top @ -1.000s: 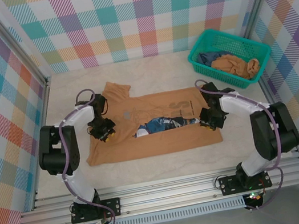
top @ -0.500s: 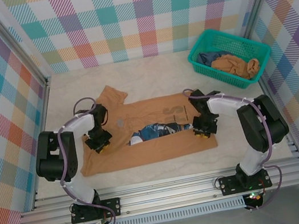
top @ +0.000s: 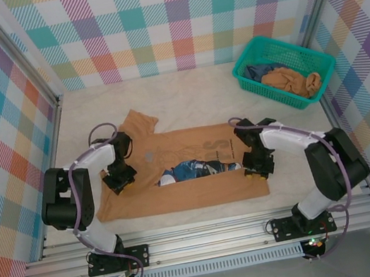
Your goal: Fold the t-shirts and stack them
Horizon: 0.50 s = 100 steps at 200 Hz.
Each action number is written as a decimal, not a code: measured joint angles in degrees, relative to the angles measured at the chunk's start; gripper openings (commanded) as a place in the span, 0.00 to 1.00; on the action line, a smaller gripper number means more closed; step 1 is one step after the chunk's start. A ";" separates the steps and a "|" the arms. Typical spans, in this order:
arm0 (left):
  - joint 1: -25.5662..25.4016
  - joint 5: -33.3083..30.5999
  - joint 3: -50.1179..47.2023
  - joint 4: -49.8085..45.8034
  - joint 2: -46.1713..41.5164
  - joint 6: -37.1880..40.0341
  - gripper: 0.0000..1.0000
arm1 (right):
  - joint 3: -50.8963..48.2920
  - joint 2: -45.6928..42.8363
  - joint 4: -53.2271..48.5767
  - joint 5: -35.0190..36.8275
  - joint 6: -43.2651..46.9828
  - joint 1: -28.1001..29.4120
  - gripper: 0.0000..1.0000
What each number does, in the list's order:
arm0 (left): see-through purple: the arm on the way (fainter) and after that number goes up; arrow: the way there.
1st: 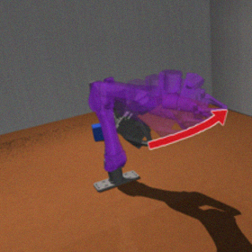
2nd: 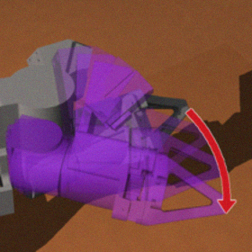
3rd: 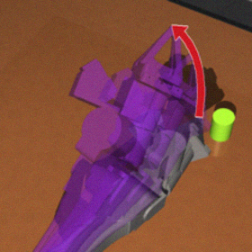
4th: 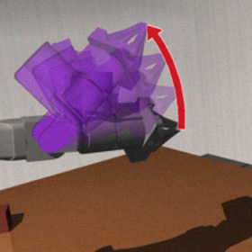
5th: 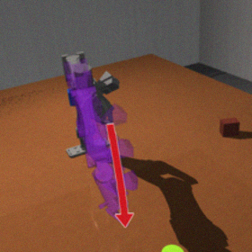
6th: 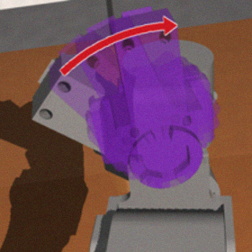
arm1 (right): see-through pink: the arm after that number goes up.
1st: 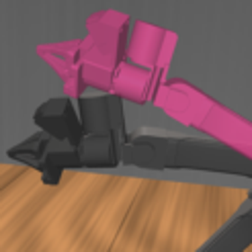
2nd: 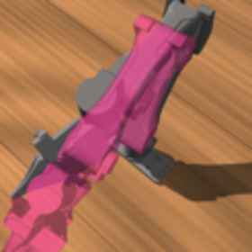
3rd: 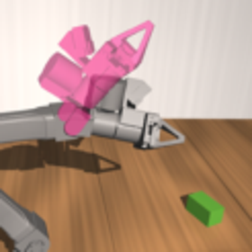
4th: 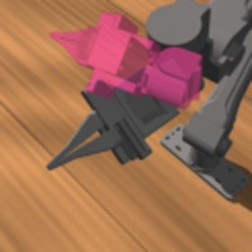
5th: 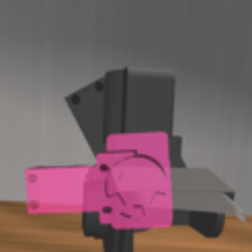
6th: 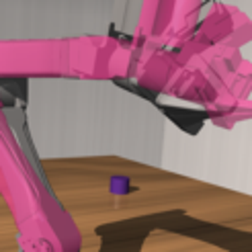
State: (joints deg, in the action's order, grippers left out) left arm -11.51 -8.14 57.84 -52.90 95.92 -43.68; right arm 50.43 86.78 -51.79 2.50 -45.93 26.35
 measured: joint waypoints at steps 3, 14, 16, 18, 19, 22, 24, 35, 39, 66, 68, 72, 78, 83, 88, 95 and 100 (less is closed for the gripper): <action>0.00 0.11 0.79 -0.35 -0.13 0.55 0.45 | 0.48 -0.85 0.09 0.61 0.04 -0.02 0.38; 0.00 0.39 4.90 -1.01 -0.37 1.16 0.50 | 2.58 -2.99 0.63 2.51 0.48 -0.28 0.38; 0.00 0.59 5.90 -0.92 -0.39 1.64 0.51 | 3.04 -3.32 0.98 2.84 0.52 -0.39 0.38; 0.00 0.61 6.54 -0.92 -0.39 1.88 0.52 | 3.52 -3.67 1.29 3.17 0.63 -0.55 0.38; 0.00 0.68 7.17 -0.87 -0.39 1.81 0.52 | 3.69 -3.78 1.44 3.28 0.70 -0.59 0.37; 0.00 0.94 8.50 -0.68 -0.39 2.05 0.52 | 4.33 -4.13 2.03 3.67 0.79 -0.76 0.37; 0.00 1.07 9.62 -0.46 -0.37 2.56 0.53 | 4.81 -4.31 2.56 4.04 1.05 -1.03 0.37; 0.13 1.99 15.43 0.26 0.31 3.30 0.54 | 7.08 -4.61 5.44 5.57 1.62 -2.62 0.37; 0.24 2.62 17.88 0.79 1.09 3.91 0.54 | 7.85 -4.35 6.80 6.16 1.81 -3.50 0.37; 1.33 6.58 31.15 6.34 8.46 5.75 0.53 | 12.50 1.42 13.73 9.11 3.23 -8.98 0.37; 1.42 6.82 31.63 6.67 8.85 5.88 0.53 | 12.74 1.84 14.03 9.27 3.34 -9.20 0.37; 1.70 7.30 32.92 7.61 10.19 6.01 0.52 | 13.51 3.26 14.97 9.55 3.58 -9.88 0.37; 2.10 8.02 34.51 8.81 12.02 6.12 0.52 | 14.56 5.07 16.06 10.12 4.04 -10.75 0.37; 2.40 8.61 35.74 9.60 13.42 6.23 0.52 | 15.52 6.62 16.74 10.56 4.48 -11.41 0.37; 2.69 9.11 36.70 10.08 14.60 6.25 0.52 | 16.46 7.98 17.09 10.75 4.79 -11.87 0.37; 3.06 9.60 38.03 11.10 16.46 6.29 0.52 | 17.99 10.12 17.79 11.08 5.09 -12.41 0.37; 3.23 9.88 38.93 11.69 17.64 6.29 0.52 | 18.88 11.37 18.01 11.15 5.33 -12.61 0.37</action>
State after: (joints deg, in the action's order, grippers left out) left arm -8.27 1.74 96.77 -41.21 113.56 -37.39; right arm 69.32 98.15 -33.78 13.65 -40.60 13.74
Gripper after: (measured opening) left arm 0.524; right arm 0.369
